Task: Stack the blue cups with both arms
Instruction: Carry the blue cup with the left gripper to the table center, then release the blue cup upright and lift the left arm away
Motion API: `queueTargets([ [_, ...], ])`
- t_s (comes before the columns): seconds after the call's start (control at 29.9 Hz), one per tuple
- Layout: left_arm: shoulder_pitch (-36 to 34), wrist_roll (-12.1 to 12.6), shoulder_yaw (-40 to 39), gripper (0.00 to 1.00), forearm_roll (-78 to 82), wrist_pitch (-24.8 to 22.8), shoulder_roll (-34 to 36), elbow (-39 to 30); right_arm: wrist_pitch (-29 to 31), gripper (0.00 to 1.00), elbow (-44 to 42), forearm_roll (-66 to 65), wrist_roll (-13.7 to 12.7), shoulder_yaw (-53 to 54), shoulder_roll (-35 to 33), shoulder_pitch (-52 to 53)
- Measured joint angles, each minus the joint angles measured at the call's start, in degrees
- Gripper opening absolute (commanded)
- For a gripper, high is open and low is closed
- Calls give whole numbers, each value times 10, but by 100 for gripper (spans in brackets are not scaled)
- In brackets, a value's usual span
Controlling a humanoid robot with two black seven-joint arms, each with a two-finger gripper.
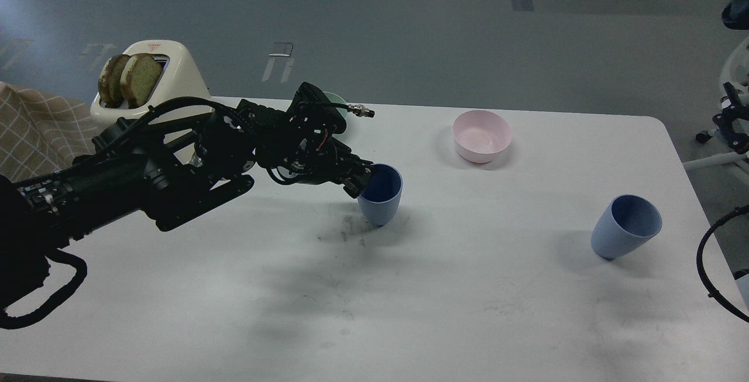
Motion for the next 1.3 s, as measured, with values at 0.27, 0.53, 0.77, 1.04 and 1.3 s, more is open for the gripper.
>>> queueTargets([
  [0.27, 0, 2, -4, 96, -24, 30, -2, -1, 0, 100, 8, 0, -1, 0, -6, -11],
  [0.53, 7, -2, -61, 98, -275, 119, 25, 0, 0, 100, 72, -1, -1, 2, -22, -27],
  [0.77, 22, -7, -175, 98, -555, 123, 62, 1, 0, 100, 125, -9, -1, 4, -75, -28],
  [1.04, 100, -39, -352, 98, -886, 116, 70, 22, 0, 100, 184, -126, -2, -14, -175, -7],
  [1.3, 134, -55, -393, 98, -1004, 104, 58, 82, 0, 100, 232, -313, -5, -68, -205, 10],
])
